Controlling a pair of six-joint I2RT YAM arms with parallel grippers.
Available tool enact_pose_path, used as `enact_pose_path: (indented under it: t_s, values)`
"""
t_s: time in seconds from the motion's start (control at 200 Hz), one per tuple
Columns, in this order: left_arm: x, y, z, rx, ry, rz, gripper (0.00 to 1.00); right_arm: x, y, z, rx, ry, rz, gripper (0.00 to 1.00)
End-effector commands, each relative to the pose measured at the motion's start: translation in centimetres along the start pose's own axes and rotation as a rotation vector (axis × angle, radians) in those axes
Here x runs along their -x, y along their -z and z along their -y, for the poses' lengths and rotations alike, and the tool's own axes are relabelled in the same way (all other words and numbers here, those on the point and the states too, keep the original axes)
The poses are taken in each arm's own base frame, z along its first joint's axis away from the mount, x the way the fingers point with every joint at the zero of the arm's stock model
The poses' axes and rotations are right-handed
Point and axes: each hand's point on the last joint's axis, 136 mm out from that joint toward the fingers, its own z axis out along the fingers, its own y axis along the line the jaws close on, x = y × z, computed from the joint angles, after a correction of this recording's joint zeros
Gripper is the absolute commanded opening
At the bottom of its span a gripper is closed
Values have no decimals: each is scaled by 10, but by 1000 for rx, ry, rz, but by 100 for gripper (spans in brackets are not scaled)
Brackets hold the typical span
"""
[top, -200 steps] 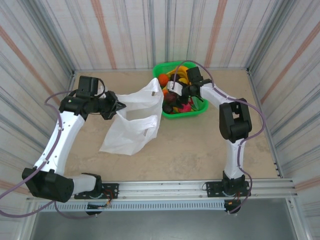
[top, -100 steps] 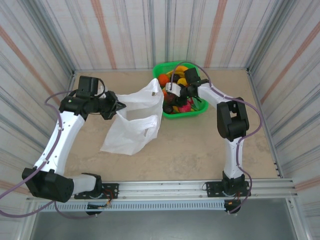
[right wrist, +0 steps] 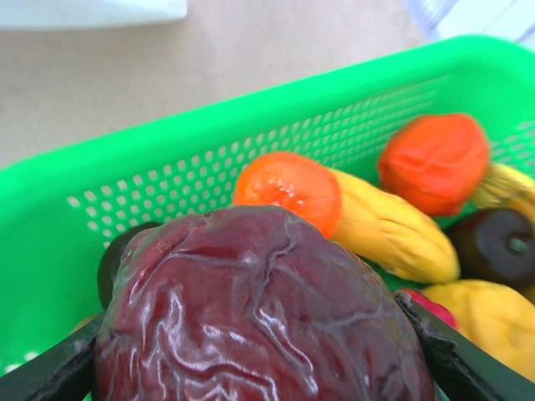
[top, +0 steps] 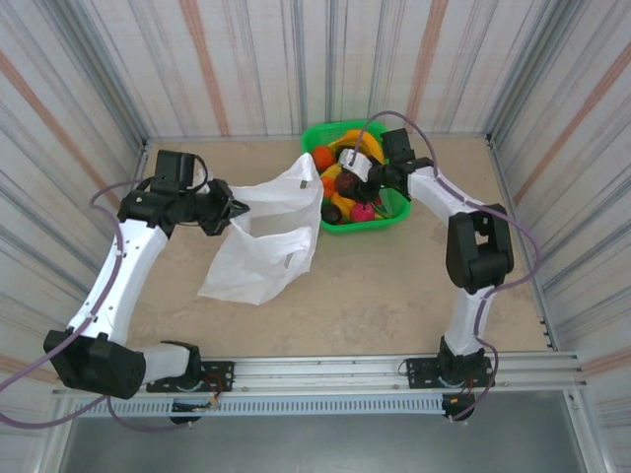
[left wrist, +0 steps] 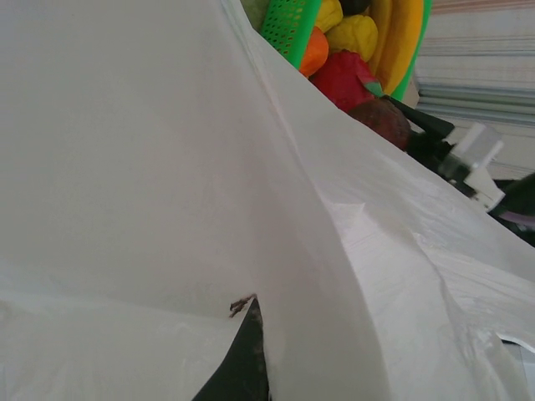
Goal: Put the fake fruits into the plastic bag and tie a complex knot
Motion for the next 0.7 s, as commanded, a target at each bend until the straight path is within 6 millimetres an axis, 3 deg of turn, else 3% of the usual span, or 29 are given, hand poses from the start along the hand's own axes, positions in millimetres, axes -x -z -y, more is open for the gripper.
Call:
enact_pose_path:
  t_s: [0.0,0.155,0.456,0.561,0.691]
  values:
    - [-4,4,5,-38,-1,-8,0,28,38,14,-133,-113,80,48]
    - [-5,-1,4,-51,-2,-10,0,44,80,-9,-168,-276,159,48]
    - [-12,-8,11,-65,-10,-29,0,70,149,-88,-108,-486,302,46]
    - [-13,-12,13,-68,-8,-38,0,84,158,-117,-32,-513,343,46]
    - [-17,-16,15,-69,-14,-48,0,107,151,-146,62,-532,393,46]
